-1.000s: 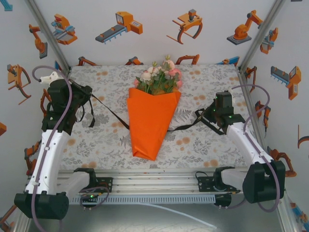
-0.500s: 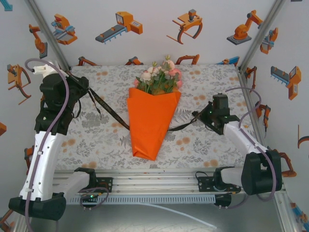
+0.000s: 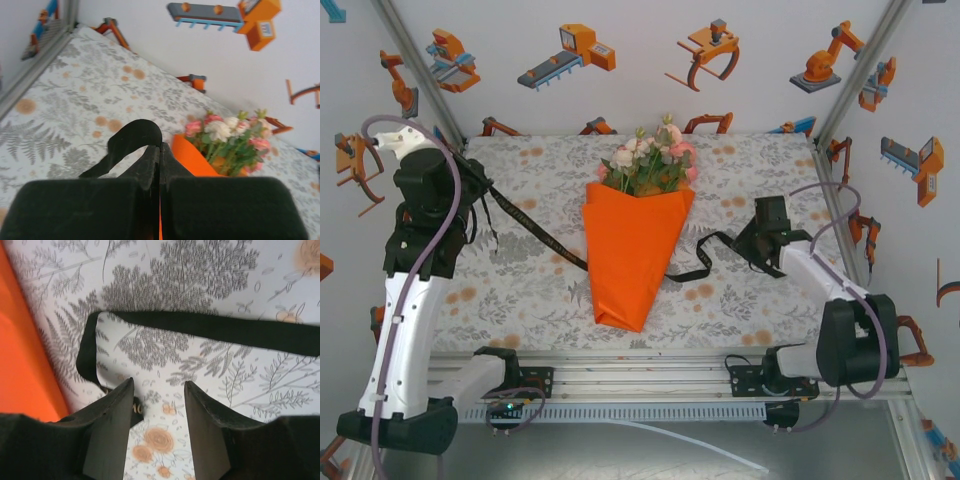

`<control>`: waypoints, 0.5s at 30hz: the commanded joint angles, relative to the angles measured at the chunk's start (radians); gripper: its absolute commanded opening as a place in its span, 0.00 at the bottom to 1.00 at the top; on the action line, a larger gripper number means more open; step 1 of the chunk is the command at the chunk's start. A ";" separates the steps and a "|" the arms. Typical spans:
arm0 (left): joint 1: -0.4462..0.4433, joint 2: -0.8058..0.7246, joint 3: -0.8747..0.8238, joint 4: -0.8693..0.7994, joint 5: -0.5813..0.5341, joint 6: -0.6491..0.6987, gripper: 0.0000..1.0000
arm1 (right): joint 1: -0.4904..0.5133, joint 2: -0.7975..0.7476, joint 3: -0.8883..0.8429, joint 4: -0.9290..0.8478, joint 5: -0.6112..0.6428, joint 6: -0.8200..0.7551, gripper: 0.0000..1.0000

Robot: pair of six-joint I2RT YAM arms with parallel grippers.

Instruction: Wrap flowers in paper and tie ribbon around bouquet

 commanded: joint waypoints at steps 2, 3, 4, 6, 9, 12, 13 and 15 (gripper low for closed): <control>0.073 0.016 0.044 -0.064 -0.064 0.047 0.00 | -0.004 0.118 0.148 -0.130 0.094 0.048 0.48; 0.097 0.018 0.056 -0.077 -0.053 0.036 0.00 | -0.004 0.142 0.167 -0.139 0.099 0.030 0.51; 0.119 0.019 0.069 -0.086 -0.042 0.029 0.00 | -0.004 0.164 0.176 -0.134 0.113 0.008 0.54; 0.150 0.025 0.094 -0.098 -0.026 0.027 0.00 | -0.013 0.200 0.190 -0.129 0.104 -0.035 0.62; 0.161 0.033 0.123 -0.106 -0.006 0.043 0.00 | -0.022 0.241 0.208 -0.126 0.049 -0.043 0.67; 0.163 0.036 0.127 -0.102 0.006 0.055 0.00 | -0.021 0.258 0.199 -0.113 0.038 0.029 0.67; 0.163 0.036 0.129 -0.104 0.001 0.057 0.00 | -0.021 0.267 0.203 -0.123 0.038 0.066 0.68; 0.162 0.034 0.130 -0.106 -0.004 0.065 0.00 | -0.022 0.285 0.218 -0.155 0.043 0.130 0.67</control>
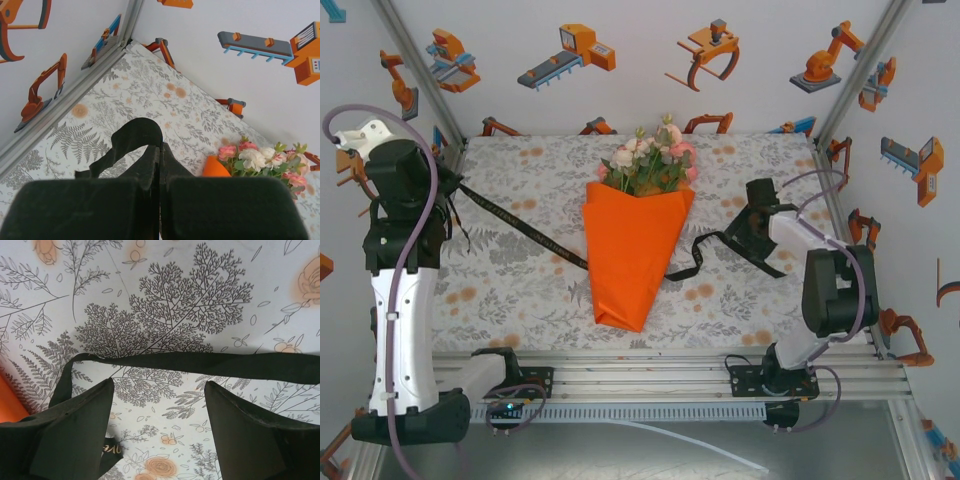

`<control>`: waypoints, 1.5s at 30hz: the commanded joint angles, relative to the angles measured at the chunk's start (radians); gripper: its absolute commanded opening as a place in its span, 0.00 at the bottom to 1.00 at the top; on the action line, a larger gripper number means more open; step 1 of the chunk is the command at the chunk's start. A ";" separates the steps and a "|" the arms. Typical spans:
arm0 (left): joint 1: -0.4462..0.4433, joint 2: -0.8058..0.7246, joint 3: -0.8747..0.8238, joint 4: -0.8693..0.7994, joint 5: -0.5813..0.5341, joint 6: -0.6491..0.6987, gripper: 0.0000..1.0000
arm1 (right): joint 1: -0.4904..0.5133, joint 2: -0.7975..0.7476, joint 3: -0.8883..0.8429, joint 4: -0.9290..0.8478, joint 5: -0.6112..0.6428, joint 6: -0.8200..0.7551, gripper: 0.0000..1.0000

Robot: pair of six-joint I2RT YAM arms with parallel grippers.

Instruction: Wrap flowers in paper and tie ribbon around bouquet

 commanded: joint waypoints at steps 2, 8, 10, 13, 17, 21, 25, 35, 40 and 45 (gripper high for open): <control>0.007 -0.001 0.035 -0.022 0.005 0.046 0.00 | -0.003 0.031 0.042 -0.078 0.011 0.169 0.68; 0.007 -0.002 0.076 -0.038 0.012 0.072 0.00 | -0.006 0.044 0.062 -0.070 -0.006 0.290 0.69; 0.007 -0.007 0.091 -0.040 0.038 0.072 0.00 | -0.013 0.046 0.062 -0.070 -0.008 0.350 0.69; 0.007 -0.011 0.116 -0.045 0.083 0.058 0.00 | -0.030 0.051 0.060 -0.067 -0.019 0.444 0.69; 0.007 -0.005 0.131 -0.061 0.080 0.060 0.00 | -0.038 0.070 0.078 -0.110 0.000 0.534 0.69; 0.008 -0.006 0.133 -0.067 0.080 0.073 0.00 | -0.049 0.102 0.104 -0.127 -0.024 0.549 0.69; 0.007 -0.002 0.135 -0.084 0.082 0.081 0.00 | -0.058 0.133 0.111 -0.124 -0.032 0.554 0.68; 0.007 -0.011 0.062 -0.100 0.086 0.060 0.00 | -0.089 0.065 0.021 0.019 -0.017 0.516 0.03; 0.009 -0.011 -0.020 -0.086 0.130 0.024 0.00 | -0.089 -0.138 -0.040 0.115 0.036 0.377 0.00; 0.012 -0.006 -0.094 -0.064 0.154 0.004 0.00 | -0.081 -0.301 -0.008 0.070 0.022 0.185 0.00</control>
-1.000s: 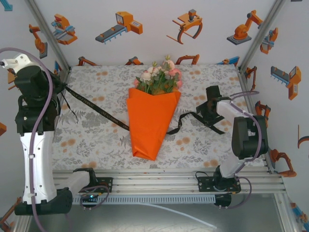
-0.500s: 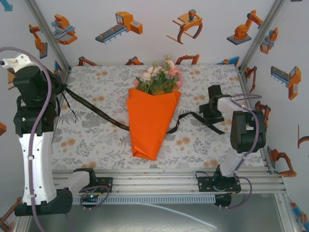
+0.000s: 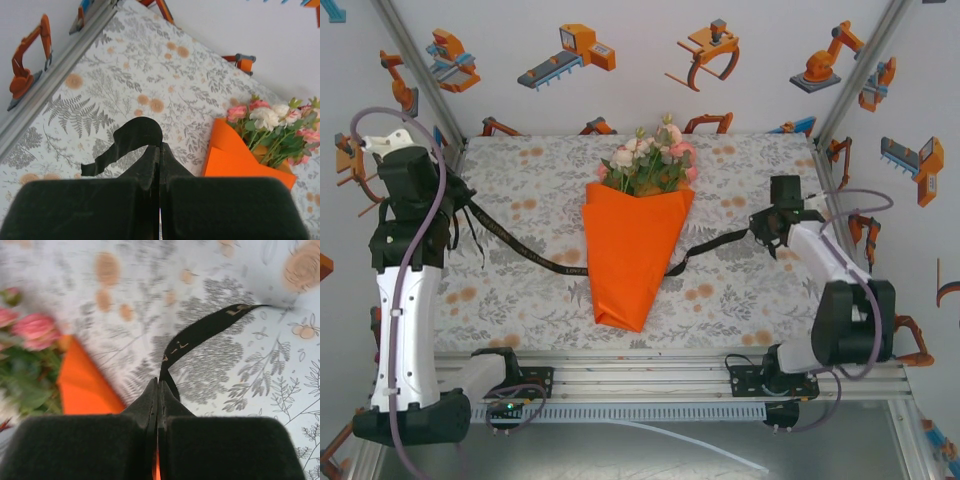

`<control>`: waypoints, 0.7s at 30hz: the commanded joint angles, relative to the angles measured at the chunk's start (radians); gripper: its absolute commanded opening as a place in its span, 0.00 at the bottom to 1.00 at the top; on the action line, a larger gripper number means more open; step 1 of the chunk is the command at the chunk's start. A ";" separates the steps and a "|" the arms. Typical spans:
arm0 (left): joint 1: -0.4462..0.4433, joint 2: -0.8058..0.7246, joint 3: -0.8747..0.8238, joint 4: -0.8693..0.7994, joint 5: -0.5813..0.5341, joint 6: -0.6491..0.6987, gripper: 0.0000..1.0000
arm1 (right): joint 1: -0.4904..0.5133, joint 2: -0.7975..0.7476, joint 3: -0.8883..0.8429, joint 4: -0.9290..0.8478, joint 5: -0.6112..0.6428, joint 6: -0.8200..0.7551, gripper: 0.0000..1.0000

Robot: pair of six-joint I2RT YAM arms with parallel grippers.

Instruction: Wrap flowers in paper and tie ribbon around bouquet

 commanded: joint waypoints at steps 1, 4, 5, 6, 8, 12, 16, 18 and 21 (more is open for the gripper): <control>0.007 -0.001 -0.040 0.031 0.036 -0.031 0.00 | 0.015 -0.091 0.035 -0.005 0.017 -0.178 0.00; 0.008 0.005 -0.080 0.069 0.082 -0.041 0.00 | 0.075 -0.143 0.052 0.017 -0.024 -0.301 0.00; 0.007 0.011 -0.091 0.081 0.105 -0.046 0.00 | 0.100 -0.151 0.065 0.026 -0.045 -0.340 0.00; 0.007 0.015 -0.097 0.087 0.120 -0.050 0.00 | 0.126 -0.156 0.078 0.030 -0.061 -0.367 0.00; 0.008 0.022 -0.111 0.100 0.151 -0.059 0.00 | 0.190 -0.152 0.115 0.040 -0.091 -0.421 0.00; 0.007 0.021 -0.154 0.121 0.197 -0.084 0.00 | 0.327 -0.102 0.215 0.078 -0.123 -0.466 0.00; 0.007 0.005 -0.196 0.125 0.210 -0.099 0.00 | 0.493 0.046 0.375 0.123 -0.089 -0.469 0.00; 0.007 -0.005 -0.212 0.124 0.212 -0.103 0.00 | 0.535 0.138 0.460 0.120 -0.071 -0.458 0.00; 0.007 -0.018 -0.236 0.122 0.217 -0.107 0.00 | 0.534 0.219 0.538 -0.031 0.108 -0.453 0.11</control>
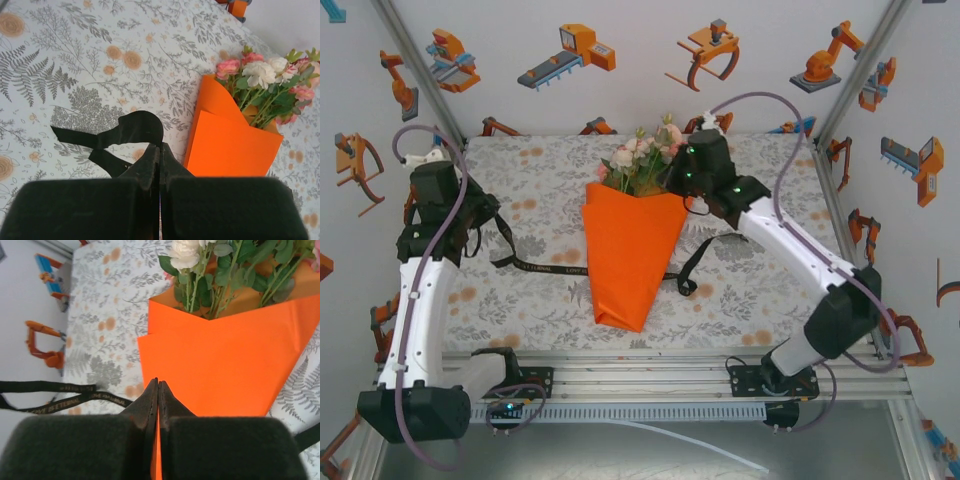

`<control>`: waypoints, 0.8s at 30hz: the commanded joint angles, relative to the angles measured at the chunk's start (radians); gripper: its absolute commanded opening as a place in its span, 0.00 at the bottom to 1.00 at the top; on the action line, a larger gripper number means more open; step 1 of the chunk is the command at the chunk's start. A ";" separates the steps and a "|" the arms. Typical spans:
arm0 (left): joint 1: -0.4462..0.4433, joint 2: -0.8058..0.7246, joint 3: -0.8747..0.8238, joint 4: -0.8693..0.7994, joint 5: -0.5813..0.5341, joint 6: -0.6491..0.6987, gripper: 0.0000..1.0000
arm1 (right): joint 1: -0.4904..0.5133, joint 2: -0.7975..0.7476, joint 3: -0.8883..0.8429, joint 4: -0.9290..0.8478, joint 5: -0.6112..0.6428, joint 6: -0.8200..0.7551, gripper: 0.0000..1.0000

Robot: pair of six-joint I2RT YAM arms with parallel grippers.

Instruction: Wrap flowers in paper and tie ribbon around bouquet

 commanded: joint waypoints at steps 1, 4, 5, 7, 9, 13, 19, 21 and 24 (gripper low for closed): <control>0.005 -0.033 -0.022 0.019 0.028 -0.019 0.00 | -0.019 0.061 0.045 -0.174 0.263 -0.021 0.15; 0.004 -0.034 -0.033 0.019 0.035 -0.011 0.00 | -0.070 0.054 -0.037 -0.239 0.283 -0.068 0.25; 0.004 -0.031 -0.034 0.020 0.039 -0.010 0.00 | -0.081 0.045 -0.075 -0.243 0.261 -0.095 0.30; 0.002 -0.027 -0.035 0.020 0.062 -0.005 0.00 | -0.091 0.037 -0.128 -0.262 0.200 -0.153 0.36; -0.002 -0.029 -0.047 0.022 0.078 -0.002 0.00 | -0.091 0.039 -0.170 -0.286 0.130 -0.207 0.42; -0.009 -0.041 -0.081 0.025 0.083 -0.003 0.00 | -0.082 0.074 -0.237 -0.310 0.057 -0.197 0.49; -0.015 -0.044 -0.101 0.028 0.080 -0.007 0.00 | 0.009 0.201 -0.207 -0.384 0.150 -0.066 0.49; -0.016 -0.044 -0.098 0.028 0.079 -0.007 0.00 | 0.023 0.233 -0.200 -0.397 0.153 -0.039 0.50; -0.016 -0.040 -0.092 0.027 0.078 -0.002 0.00 | 0.043 0.264 -0.221 -0.383 0.135 -0.017 0.49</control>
